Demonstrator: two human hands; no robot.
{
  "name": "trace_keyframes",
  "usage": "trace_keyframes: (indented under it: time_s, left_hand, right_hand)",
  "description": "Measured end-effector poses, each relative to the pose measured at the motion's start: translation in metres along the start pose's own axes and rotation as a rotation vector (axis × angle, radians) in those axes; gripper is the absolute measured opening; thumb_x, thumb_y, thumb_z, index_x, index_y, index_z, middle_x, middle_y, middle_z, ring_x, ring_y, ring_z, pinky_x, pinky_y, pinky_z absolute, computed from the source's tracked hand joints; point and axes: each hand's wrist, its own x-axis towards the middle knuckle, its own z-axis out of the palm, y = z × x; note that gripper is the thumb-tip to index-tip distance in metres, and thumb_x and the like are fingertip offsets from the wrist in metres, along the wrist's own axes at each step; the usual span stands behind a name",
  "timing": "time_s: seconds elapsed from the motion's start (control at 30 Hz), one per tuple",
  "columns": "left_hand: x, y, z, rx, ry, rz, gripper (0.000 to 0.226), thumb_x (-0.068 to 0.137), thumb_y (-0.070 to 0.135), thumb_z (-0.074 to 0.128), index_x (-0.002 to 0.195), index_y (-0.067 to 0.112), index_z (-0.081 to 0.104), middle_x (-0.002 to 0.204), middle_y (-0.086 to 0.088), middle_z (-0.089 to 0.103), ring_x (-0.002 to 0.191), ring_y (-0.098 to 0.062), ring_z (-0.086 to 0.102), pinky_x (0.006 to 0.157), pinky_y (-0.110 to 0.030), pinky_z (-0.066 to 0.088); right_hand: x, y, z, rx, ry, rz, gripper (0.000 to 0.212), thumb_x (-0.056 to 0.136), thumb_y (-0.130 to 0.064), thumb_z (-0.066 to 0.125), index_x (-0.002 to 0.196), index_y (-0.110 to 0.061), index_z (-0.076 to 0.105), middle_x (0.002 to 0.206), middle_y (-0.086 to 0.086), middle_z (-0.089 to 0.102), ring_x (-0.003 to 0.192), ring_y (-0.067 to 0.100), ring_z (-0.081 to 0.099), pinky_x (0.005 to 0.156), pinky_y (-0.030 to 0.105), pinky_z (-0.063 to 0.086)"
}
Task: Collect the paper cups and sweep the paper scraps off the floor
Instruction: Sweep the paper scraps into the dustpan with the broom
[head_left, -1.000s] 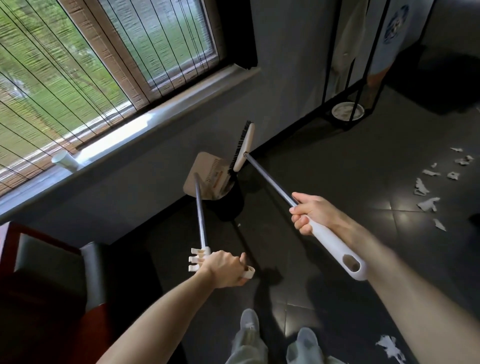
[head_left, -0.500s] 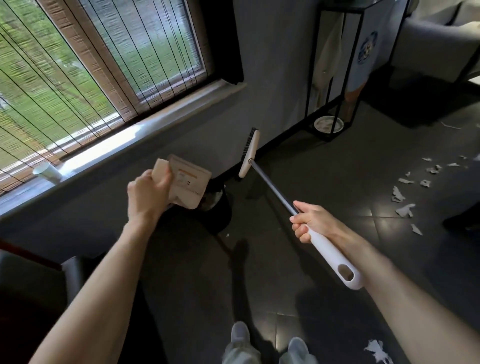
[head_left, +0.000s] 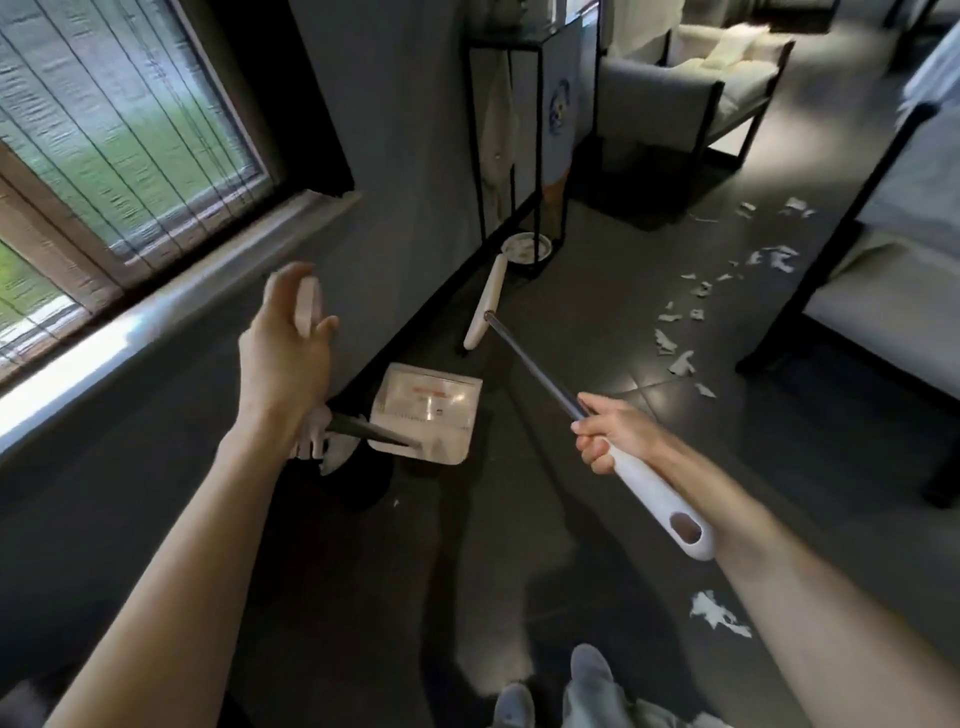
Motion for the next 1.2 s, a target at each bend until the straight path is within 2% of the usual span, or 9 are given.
trace_keyframes:
  time_s: [0.07, 0.13, 0.33, 0.47, 0.6, 0.7, 0.93, 1.03, 1.2]
  left_hand:
    - [-0.008, 0.000, 0.026, -0.014, -0.040, -0.006, 0.041, 0.094, 0.015, 0.052, 0.131, 0.030, 0.043, 0.108, -0.002, 0.055, 0.068, -0.013, 0.055, 0.047, -0.015, 0.044]
    - [-0.018, 0.002, 0.059, -0.067, -0.135, -0.012, 0.039, 0.095, 0.016, 0.050, 0.130, 0.030, 0.042, 0.101, -0.002, 0.056, 0.060, -0.010, 0.054, 0.040, -0.014, 0.041]
    - [-0.055, 0.049, 0.171, -0.139, -0.538, 0.097, 0.033, 0.097, 0.018, 0.049, 0.125, 0.034, 0.041, 0.086, 0.005, 0.054, 0.057, -0.017, 0.058, 0.047, -0.035, 0.053]
    - [-0.097, 0.104, 0.249, -0.125, -0.800, 0.228, 0.033, 0.097, 0.018, 0.048, 0.123, 0.036, 0.040, 0.084, 0.011, 0.051, 0.060, -0.019, 0.060, 0.049, -0.034, 0.053]
    - [-0.153, 0.168, 0.325, -0.134, -1.000, 0.390, 0.035, 0.094, 0.014, 0.050, 0.121, 0.034, 0.043, 0.085, -0.002, 0.059, 0.067, -0.023, 0.061, 0.057, -0.036, 0.052]
    - [-0.202, 0.219, 0.381, -0.140, -1.108, 0.462, 0.036, 0.093, 0.012, 0.051, 0.122, 0.032, 0.043, 0.089, -0.006, 0.059, 0.065, -0.023, 0.059, 0.052, -0.031, 0.049]
    - [-0.312, 0.343, 0.495, -0.192, -1.266, 0.585, 0.034, 0.091, 0.016, 0.053, 0.120, 0.033, 0.044, 0.091, -0.009, 0.060, 0.060, -0.024, 0.058, 0.045, -0.025, 0.046]
    - [-0.357, 0.397, 0.544, -0.241, -1.321, 0.606, 0.036, 0.090, 0.015, 0.053, 0.119, 0.033, 0.044, 0.092, -0.012, 0.061, 0.069, -0.033, 0.061, 0.056, -0.033, 0.053]
    - [-0.435, 0.486, 0.639, -0.284, -1.428, 0.582, 0.031, 0.091, 0.013, 0.049, 0.113, 0.034, 0.043, 0.087, -0.007, 0.057, 0.058, -0.023, 0.058, 0.039, -0.024, 0.043]
  right_hand:
    - [-0.009, 0.007, -0.013, 0.032, 0.054, -0.002, 0.066, 0.095, 0.009, 0.038, 0.151, -0.019, 0.018, 0.063, 0.006, 0.034, 0.028, 0.004, 0.034, 0.029, 0.012, 0.028]
    - [-0.020, 0.018, -0.029, 0.052, 0.125, -0.005, 0.065, 0.095, 0.009, 0.040, 0.151, -0.018, 0.020, 0.062, 0.006, 0.036, 0.029, 0.004, 0.034, 0.029, 0.012, 0.028]
    - [-0.067, 0.045, -0.092, 0.215, 0.312, -0.003, 0.062, 0.095, 0.011, 0.036, 0.150, -0.013, 0.020, 0.064, 0.005, 0.034, 0.028, 0.004, 0.034, 0.031, 0.010, 0.024]
    - [-0.106, 0.071, -0.155, 0.338, 0.447, -0.041, 0.058, 0.094, 0.012, 0.036, 0.145, -0.014, 0.027, 0.062, 0.005, 0.035, 0.030, 0.004, 0.034, 0.031, 0.012, 0.026]
    - [-0.145, 0.098, -0.227, 0.417, 0.600, -0.085, 0.049, 0.092, 0.013, 0.038, 0.136, -0.010, 0.036, 0.061, 0.008, 0.035, 0.033, 0.007, 0.036, 0.030, 0.015, 0.028]
    - [-0.183, 0.111, -0.286, 0.523, 0.727, -0.086, 0.055, 0.092, 0.011, 0.041, 0.137, -0.020, 0.034, 0.063, 0.008, 0.037, 0.041, 0.009, 0.036, 0.031, 0.016, 0.028]
    - [-0.279, 0.129, -0.426, 0.838, 0.931, -0.104, 0.028, 0.092, 0.010, 0.038, 0.082, -0.016, 0.046, 0.048, 0.004, 0.038, 0.030, 0.006, 0.035, 0.030, 0.011, 0.027]
    - [-0.307, 0.131, -0.490, 0.914, 1.058, -0.127, 0.034, 0.092, 0.011, 0.035, 0.081, -0.020, 0.045, 0.041, 0.003, 0.037, 0.025, 0.005, 0.032, 0.029, 0.008, 0.027]
    - [-0.349, 0.126, -0.612, 0.889, 1.194, -0.136, 0.026, 0.089, 0.010, 0.039, 0.081, -0.011, 0.052, 0.044, 0.003, 0.034, 0.028, 0.008, 0.030, 0.030, 0.011, 0.025]
